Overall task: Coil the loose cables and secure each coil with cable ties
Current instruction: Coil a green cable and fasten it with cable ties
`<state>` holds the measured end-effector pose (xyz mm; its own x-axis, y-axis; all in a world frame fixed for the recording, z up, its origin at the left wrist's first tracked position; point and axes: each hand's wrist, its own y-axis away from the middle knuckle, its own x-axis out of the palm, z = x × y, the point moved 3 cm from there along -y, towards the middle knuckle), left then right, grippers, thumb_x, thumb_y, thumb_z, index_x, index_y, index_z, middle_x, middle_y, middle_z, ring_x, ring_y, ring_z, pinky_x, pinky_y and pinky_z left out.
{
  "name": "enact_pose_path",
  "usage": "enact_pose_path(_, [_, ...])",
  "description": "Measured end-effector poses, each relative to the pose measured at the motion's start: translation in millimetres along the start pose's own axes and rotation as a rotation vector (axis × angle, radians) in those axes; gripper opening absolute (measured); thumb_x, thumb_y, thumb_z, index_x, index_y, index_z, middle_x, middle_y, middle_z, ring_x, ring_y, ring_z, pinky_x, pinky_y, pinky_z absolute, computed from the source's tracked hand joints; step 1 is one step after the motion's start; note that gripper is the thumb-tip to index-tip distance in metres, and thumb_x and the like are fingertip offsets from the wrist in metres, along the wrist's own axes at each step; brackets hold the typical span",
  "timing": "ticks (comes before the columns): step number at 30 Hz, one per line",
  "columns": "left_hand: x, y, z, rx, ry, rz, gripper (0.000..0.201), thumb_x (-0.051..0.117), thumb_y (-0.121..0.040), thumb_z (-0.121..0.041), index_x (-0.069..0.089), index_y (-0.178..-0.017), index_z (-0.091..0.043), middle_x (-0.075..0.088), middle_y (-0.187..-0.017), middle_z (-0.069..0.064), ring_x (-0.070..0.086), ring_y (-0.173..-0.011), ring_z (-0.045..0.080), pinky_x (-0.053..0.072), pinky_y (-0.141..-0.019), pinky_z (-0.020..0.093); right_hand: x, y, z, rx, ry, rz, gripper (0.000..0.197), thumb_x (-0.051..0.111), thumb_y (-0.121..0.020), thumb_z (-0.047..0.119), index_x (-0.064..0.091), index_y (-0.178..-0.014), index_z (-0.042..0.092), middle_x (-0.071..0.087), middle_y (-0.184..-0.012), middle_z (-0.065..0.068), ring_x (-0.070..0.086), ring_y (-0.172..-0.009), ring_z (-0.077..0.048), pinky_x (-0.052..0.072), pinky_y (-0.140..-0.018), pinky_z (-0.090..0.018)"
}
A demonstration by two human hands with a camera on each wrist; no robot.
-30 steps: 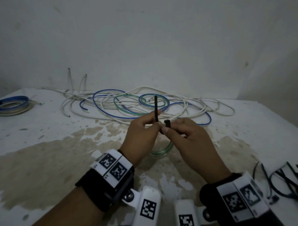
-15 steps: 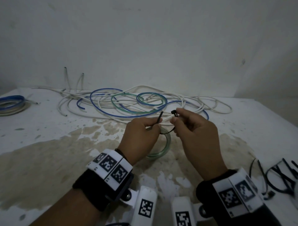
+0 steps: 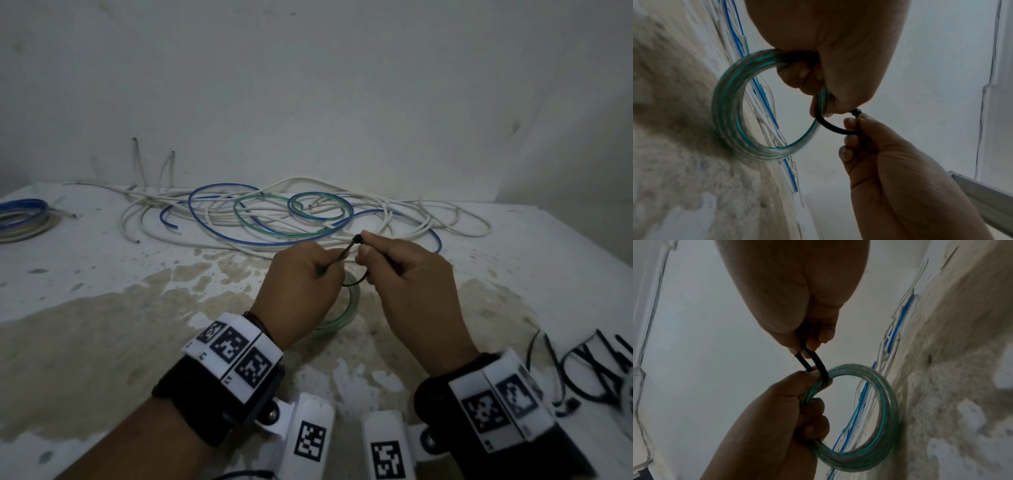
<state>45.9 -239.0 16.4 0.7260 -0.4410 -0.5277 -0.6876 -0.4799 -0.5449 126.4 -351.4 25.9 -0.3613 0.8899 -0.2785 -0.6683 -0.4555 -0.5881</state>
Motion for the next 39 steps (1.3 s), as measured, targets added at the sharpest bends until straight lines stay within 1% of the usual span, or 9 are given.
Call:
enact_pose_path(6, [1.1, -0.5, 1.6, 0.002, -0.017, -0.008, 0.035, 0.044, -0.084, -0.026, 0.071, -0.076, -0.006, 0.055, -0.059, 0.011, 0.046, -0.064, 0.017, 0.033, -0.056, 0.030, 1.3, -0.9, 1.6, 0.028, -0.020, 0.055, 0.020, 0.069, -0.083, 0.012, 0.073, -0.101, 0.021, 0.067, -0.082, 0.018, 0.065, -0.080, 0.002, 0.048, -0.075, -0.010])
enact_pose_path(10, [1.6, 0.3, -1.7, 0.078, -0.071, -0.001, 0.027, 0.047, -0.083, -0.020, 0.072, -0.079, -0.011, 0.050, -0.059, 0.000, 0.042, -0.059, 0.011, 0.030, -0.054, 0.021, -3.4, -2.5, 2.2, 0.068, -0.024, 0.121, 0.008, 0.069, -0.083, 0.014, 0.076, -0.085, 0.015, 0.067, -0.078, 0.022, 0.062, -0.078, 0.011, 0.041, -0.069, -0.002])
enact_pose_path(16, [3.7, 1.8, -0.6, 0.175, -0.071, -0.002, 0.024, 0.048, -0.086, -0.018, 0.072, -0.082, -0.014, 0.053, -0.067, 0.004, 0.047, -0.064, 0.013, 0.034, -0.057, 0.027, 0.3, -2.3, 1.0, 0.237, -0.247, 0.235, 0.007, 0.064, -0.085, 0.007, 0.069, -0.085, 0.012, 0.064, -0.063, 0.001, 0.056, -0.055, 0.003, 0.041, -0.054, -0.008])
enact_pose_path(19, [2.2, 1.7, -0.3, 0.140, 0.040, -0.071, 0.023, 0.054, -0.085, -0.016, 0.074, -0.096, -0.016, 0.064, -0.077, -0.003, 0.054, -0.073, 0.004, 0.039, -0.065, 0.011, -0.5, -2.0, 4.1, 0.195, -0.258, 0.133, 0.011, 0.066, -0.084, 0.005, 0.069, -0.082, 0.015, 0.068, -0.067, -0.005, 0.061, -0.062, -0.005, 0.048, -0.061, -0.015])
enact_pose_path(23, [2.7, 1.0, 1.7, 0.012, 0.095, -0.100, 0.020, 0.057, -0.086, -0.021, 0.073, -0.095, -0.014, 0.064, -0.085, -0.013, 0.056, -0.081, -0.010, 0.038, -0.074, 0.001, -3.8, -1.4, 8.3, 0.133, -0.233, 0.019, 0.018, 0.068, -0.082, 0.007, 0.066, -0.075, 0.024, 0.068, -0.062, 0.010, 0.063, -0.060, 0.000, 0.045, -0.059, -0.010])
enact_pose_path(27, [4.5, 3.8, -3.2, 0.057, 0.083, -0.079, 0.018, 0.056, -0.085, -0.018, 0.074, -0.079, -0.018, 0.059, -0.072, -0.017, 0.055, -0.074, -0.003, 0.037, -0.065, 0.004, -2.0, 1.4, 9.2, 0.143, -0.223, 0.023, 0.013, 0.068, -0.082, 0.006, 0.064, -0.073, 0.014, 0.065, -0.056, 0.004, 0.062, -0.053, -0.001, 0.044, -0.054, -0.011])
enact_pose_path(32, [6.6, 5.3, -5.9, 0.181, -0.002, -0.085, 0.018, 0.056, -0.084, -0.010, 0.069, -0.072, -0.012, 0.059, -0.067, 0.003, 0.049, -0.066, 0.008, 0.040, -0.061, 0.026, -0.1, 1.3, 9.3, 0.170, -0.145, 0.157, 0.021, 0.068, -0.082, 0.007, 0.061, -0.064, 0.013, 0.062, -0.051, 0.010, 0.057, -0.049, 0.004, 0.040, -0.051, -0.007])
enact_pose_path(36, [7.6, 3.4, -3.0, 0.081, 0.107, -0.074, 0.019, 0.055, -0.084, -0.021, 0.074, -0.087, -0.019, 0.063, -0.077, -0.014, 0.056, -0.076, -0.006, 0.040, -0.070, 0.006, -4.5, -0.3, 13.0, 0.123, -0.121, 0.041, 0.015, 0.067, -0.083, 0.005, 0.065, -0.069, 0.010, 0.062, -0.052, 0.015, 0.058, -0.053, 0.007, 0.037, -0.051, -0.002])
enact_pose_path(39, [9.0, 3.2, -1.5, 0.018, 0.134, -0.016, 0.024, 0.052, -0.083, -0.027, 0.075, -0.087, -0.019, 0.065, -0.077, -0.017, 0.058, -0.078, -0.008, 0.041, -0.069, 0.005, -5.1, -0.6, 14.0, 0.112, -0.133, -0.005, 0.011, 0.067, -0.083, 0.006, 0.067, -0.072, 0.004, 0.062, -0.055, 0.010, 0.058, -0.053, 0.008, 0.037, -0.051, -0.002])
